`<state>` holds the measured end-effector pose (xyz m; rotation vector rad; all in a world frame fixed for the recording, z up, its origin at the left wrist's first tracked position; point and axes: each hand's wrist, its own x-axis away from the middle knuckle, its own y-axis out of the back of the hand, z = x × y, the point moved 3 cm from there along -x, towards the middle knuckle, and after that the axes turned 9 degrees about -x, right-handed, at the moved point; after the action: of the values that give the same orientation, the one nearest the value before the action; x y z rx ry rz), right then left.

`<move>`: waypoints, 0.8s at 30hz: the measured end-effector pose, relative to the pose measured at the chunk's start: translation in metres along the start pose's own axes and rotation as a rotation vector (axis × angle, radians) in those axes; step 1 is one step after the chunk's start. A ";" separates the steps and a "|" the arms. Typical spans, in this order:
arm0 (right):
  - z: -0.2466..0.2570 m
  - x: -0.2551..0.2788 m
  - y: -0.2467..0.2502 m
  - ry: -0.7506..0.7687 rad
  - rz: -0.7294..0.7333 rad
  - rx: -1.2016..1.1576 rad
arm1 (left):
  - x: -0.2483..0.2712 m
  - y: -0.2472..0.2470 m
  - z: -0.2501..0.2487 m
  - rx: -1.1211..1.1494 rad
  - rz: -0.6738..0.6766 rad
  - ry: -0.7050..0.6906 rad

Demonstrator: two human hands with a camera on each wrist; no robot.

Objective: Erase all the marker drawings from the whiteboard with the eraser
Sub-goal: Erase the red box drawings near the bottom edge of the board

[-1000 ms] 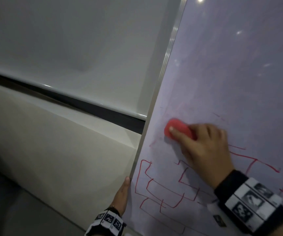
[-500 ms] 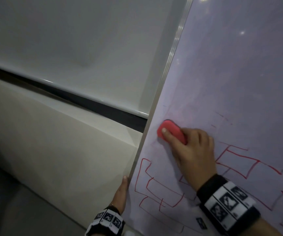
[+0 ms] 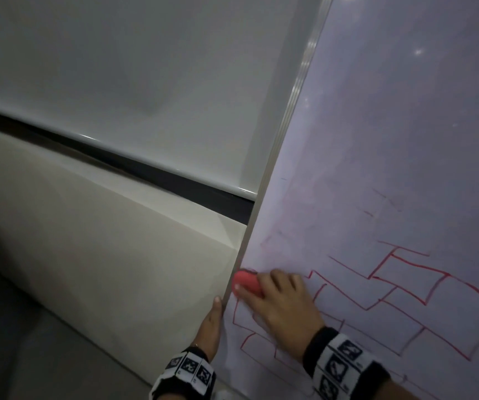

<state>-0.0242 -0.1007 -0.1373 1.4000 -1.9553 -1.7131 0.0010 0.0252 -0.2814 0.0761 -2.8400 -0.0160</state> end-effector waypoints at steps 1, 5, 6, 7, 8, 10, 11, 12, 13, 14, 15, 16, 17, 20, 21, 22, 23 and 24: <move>0.009 0.006 -0.010 0.064 0.046 0.002 | 0.001 0.000 -0.001 0.007 0.002 -0.002; -0.005 0.003 0.011 -0.099 -0.040 -0.054 | -0.004 0.002 0.002 -0.058 0.007 -0.017; -0.010 0.000 0.017 -0.151 -0.087 -0.042 | -0.004 0.003 0.002 -0.069 0.005 -0.015; -0.011 -0.002 0.017 -0.168 -0.099 -0.033 | -0.003 0.003 0.000 -0.072 0.008 -0.017; -0.009 -0.001 0.012 -0.144 -0.083 -0.033 | -0.002 0.003 0.000 -0.052 0.010 -0.019; 0.002 0.004 -0.006 -0.030 -0.040 -0.030 | -0.001 0.003 0.001 -0.018 0.021 -0.035; 0.005 0.008 -0.011 0.003 -0.028 -0.026 | 0.000 0.002 0.000 -0.007 0.025 -0.032; 0.006 0.009 -0.010 0.011 -0.026 -0.031 | 0.000 0.002 0.000 -0.013 0.031 -0.023; 0.003 0.009 -0.003 -0.001 -0.040 -0.042 | 0.000 0.002 0.001 -0.031 0.036 -0.022; -0.002 0.007 0.006 -0.045 -0.062 -0.048 | -0.001 0.002 0.001 -0.053 0.035 -0.027; -0.008 0.005 0.015 -0.101 -0.089 -0.042 | -0.001 0.003 0.001 -0.063 0.023 -0.028; -0.012 0.003 0.020 -0.148 -0.106 -0.031 | -0.001 0.004 0.001 -0.065 0.014 -0.026; -0.014 0.003 0.020 -0.172 -0.097 -0.029 | -0.001 0.003 0.001 -0.062 0.015 -0.025; -0.003 0.016 0.001 -0.088 0.042 -0.036 | -0.001 0.001 0.004 -0.031 0.042 -0.010; 0.003 0.022 -0.004 -0.044 0.087 -0.032 | -0.001 0.001 0.003 -0.026 0.042 -0.002; 0.004 0.025 -0.002 -0.025 0.102 -0.025 | 0.000 0.001 0.002 -0.030 0.034 0.005; -0.001 0.020 0.009 -0.037 0.068 -0.018 | -0.001 0.002 0.002 -0.044 0.021 0.012; -0.009 0.010 0.026 -0.096 -0.013 -0.007 | -0.002 0.003 0.002 -0.065 0.010 0.015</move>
<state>-0.0365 -0.1171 -0.1163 1.3550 -1.9903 -1.8233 0.0024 0.0278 -0.2839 0.0479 -2.8219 -0.1045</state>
